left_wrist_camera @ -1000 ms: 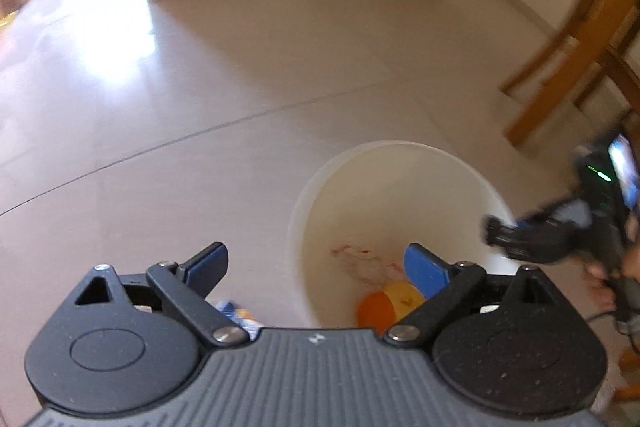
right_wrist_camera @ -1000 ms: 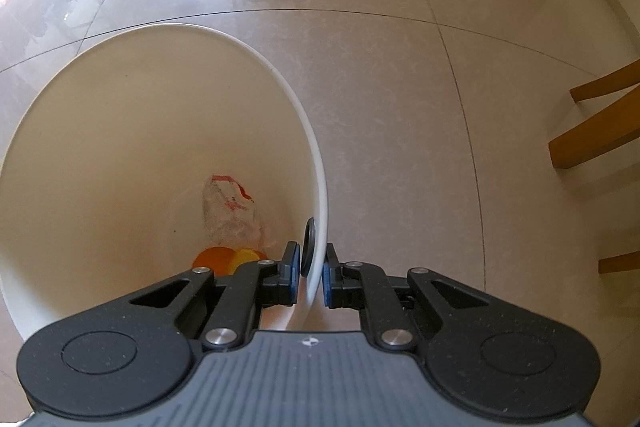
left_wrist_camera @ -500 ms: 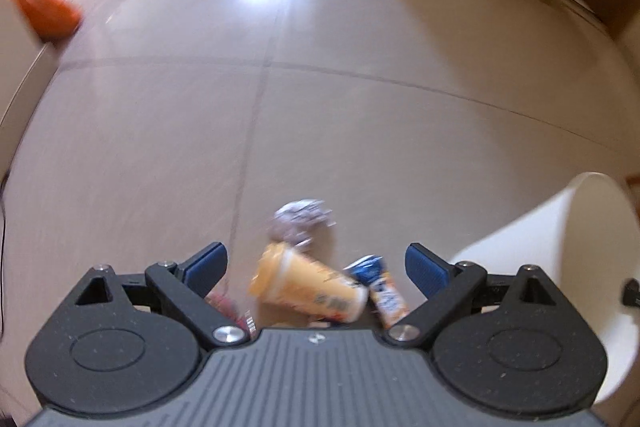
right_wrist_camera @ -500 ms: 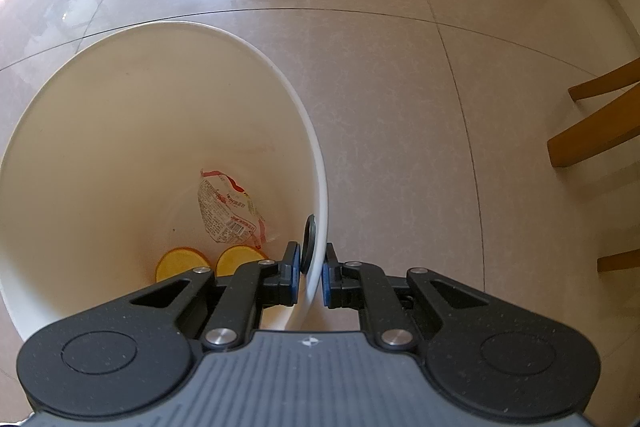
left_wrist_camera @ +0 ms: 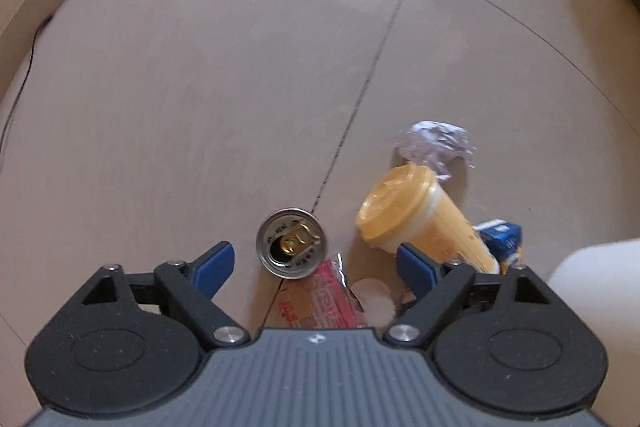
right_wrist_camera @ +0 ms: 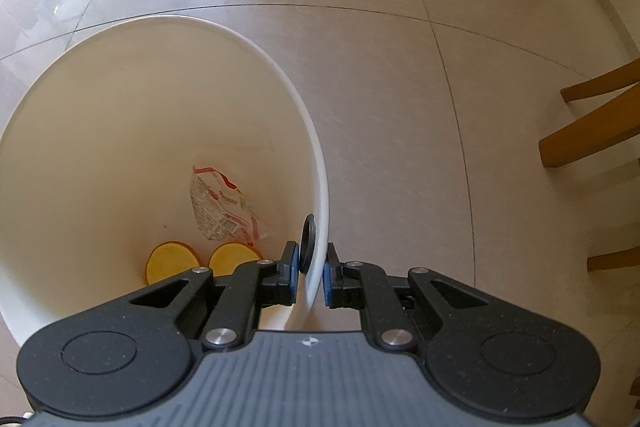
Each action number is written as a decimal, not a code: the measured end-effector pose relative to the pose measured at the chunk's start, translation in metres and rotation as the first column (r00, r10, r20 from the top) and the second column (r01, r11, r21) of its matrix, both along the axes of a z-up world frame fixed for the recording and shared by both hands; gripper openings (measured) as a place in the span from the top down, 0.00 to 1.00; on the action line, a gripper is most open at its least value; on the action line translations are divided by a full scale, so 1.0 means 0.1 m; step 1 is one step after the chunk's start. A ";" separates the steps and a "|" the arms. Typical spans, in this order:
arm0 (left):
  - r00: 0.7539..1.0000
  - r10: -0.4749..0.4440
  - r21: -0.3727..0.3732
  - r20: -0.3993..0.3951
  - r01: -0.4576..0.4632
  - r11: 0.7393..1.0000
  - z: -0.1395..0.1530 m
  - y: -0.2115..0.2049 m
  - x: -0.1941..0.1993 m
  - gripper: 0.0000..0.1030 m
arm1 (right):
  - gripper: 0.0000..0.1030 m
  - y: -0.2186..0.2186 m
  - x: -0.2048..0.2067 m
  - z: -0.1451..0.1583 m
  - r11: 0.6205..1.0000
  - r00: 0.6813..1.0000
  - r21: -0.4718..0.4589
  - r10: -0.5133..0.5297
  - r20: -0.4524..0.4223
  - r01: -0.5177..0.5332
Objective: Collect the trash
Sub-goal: 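Move the left gripper back to the pile and grasp the red can, then carry the red can over the bin and release it with the left gripper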
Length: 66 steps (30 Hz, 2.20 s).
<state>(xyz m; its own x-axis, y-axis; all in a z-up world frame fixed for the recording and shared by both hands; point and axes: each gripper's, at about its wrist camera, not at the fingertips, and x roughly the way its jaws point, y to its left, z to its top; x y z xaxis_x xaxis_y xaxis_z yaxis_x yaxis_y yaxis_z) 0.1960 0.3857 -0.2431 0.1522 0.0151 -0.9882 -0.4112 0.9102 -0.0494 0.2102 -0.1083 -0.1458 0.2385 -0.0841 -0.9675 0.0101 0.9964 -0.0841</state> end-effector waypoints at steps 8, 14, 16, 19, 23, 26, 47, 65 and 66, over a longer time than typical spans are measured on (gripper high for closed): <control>0.998 0.054 0.014 -0.038 -0.054 0.998 -0.32 0.03 0.06 0.26 | 0.86 0.04 0.01 -0.04 1.000 1.000 -0.013 -0.003 -0.004 0.003; 0.997 0.036 0.026 -0.064 -0.035 0.999 -0.48 0.02 0.09 0.33 | 0.85 0.08 0.02 -0.08 1.000 1.000 -0.026 0.003 -0.006 -0.003; 0.997 0.031 0.032 -0.069 -0.029 0.999 -0.53 0.01 0.09 0.35 | 0.85 0.09 0.02 -0.09 1.000 1.000 -0.029 0.005 -0.007 -0.005; 0.997 0.049 0.028 -0.064 -0.047 0.998 -0.57 0.02 0.09 0.40 | 0.85 0.10 0.02 -0.10 0.999 1.000 -0.034 0.008 -0.010 -0.008; 0.996 0.065 0.017 -0.060 -0.064 0.998 -0.62 0.04 0.10 0.44 | 0.85 0.12 0.02 -0.12 0.999 1.000 -0.039 0.010 -0.011 -0.011; 0.996 0.065 0.019 -0.067 -0.064 0.998 -0.63 0.05 0.09 0.50 | 0.85 0.12 0.02 -0.13 0.999 1.000 -0.043 0.010 -0.014 -0.011; 0.998 -0.043 0.072 -0.041 0.045 0.996 -0.40 -0.13 0.23 0.50 | 0.87 -0.02 0.14 -0.13 1.000 0.998 0.016 -0.024 -0.062 0.025; 0.991 -0.130 0.102 0.005 0.129 0.986 0.12 -0.15 0.30 0.50 | 0.89 -0.16 0.23 -0.16 0.988 0.986 0.064 -0.131 -0.105 0.138; 0.991 -0.135 0.100 0.010 0.133 0.986 0.17 -0.15 0.31 0.50 | 0.89 -0.14 0.22 -0.16 0.989 0.987 0.057 -0.127 -0.102 0.133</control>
<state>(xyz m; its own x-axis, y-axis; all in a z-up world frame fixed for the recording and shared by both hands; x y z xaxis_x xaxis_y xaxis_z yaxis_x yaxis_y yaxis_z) 0.2268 0.3703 -0.2266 0.1762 0.0910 -0.9801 -0.2852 0.9577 0.0377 0.2325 -0.1224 -0.1621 0.1335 -0.0457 -0.9900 0.1345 0.9905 -0.0276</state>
